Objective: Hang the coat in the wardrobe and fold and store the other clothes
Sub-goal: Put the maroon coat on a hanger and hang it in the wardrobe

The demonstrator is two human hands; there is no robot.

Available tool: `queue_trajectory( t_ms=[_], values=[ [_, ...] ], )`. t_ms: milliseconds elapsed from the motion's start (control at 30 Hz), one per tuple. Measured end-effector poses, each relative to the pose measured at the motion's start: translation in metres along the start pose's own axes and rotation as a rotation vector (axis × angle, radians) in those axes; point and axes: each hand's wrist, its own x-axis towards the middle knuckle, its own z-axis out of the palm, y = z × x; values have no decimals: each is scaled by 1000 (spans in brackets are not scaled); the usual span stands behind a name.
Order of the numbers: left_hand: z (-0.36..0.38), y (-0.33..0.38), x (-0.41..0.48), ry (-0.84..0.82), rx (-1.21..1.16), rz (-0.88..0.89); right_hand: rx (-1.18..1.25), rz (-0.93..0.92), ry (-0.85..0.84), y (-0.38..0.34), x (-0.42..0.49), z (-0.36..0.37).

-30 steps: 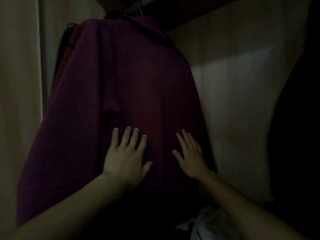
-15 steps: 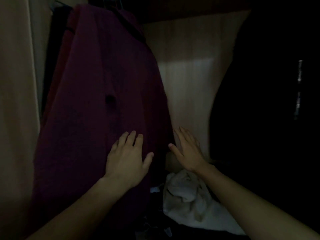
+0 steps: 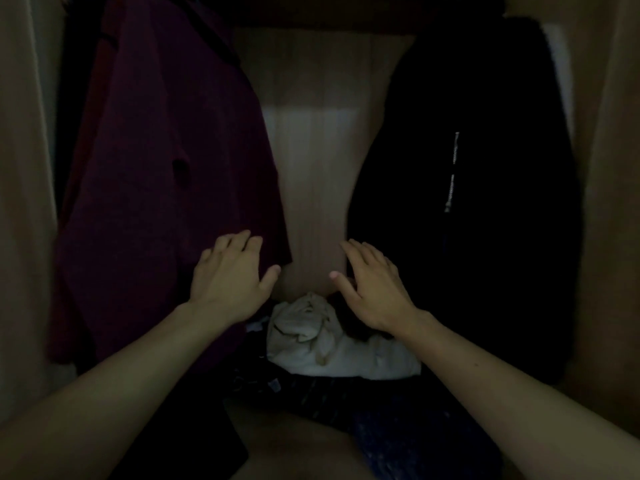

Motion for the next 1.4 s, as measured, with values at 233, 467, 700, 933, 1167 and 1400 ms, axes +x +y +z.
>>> queue_trajectory(
  t_ms=[233,467,700,933,1167,1400],
  values=[
    [-12,55,-47,-61,43,9,-73,38,-40,25,-59,-28],
    [-30,75,-83,-89,153,42,-46,53,-72,27,-100,-38],
    [-53,82,-96,-36,68,81,-54,72,6,19,-135,-88],
    [-66,66,-124,-16,-133,173,-163,144,32,-27,-165,-118],
    [-36,70,-176,-149,-357,281,-282,303,-72,-71,-246,-124],
    [-48,139,-239,-224,-504,436,-442,478,-110,-91,-343,-184]
  ],
)
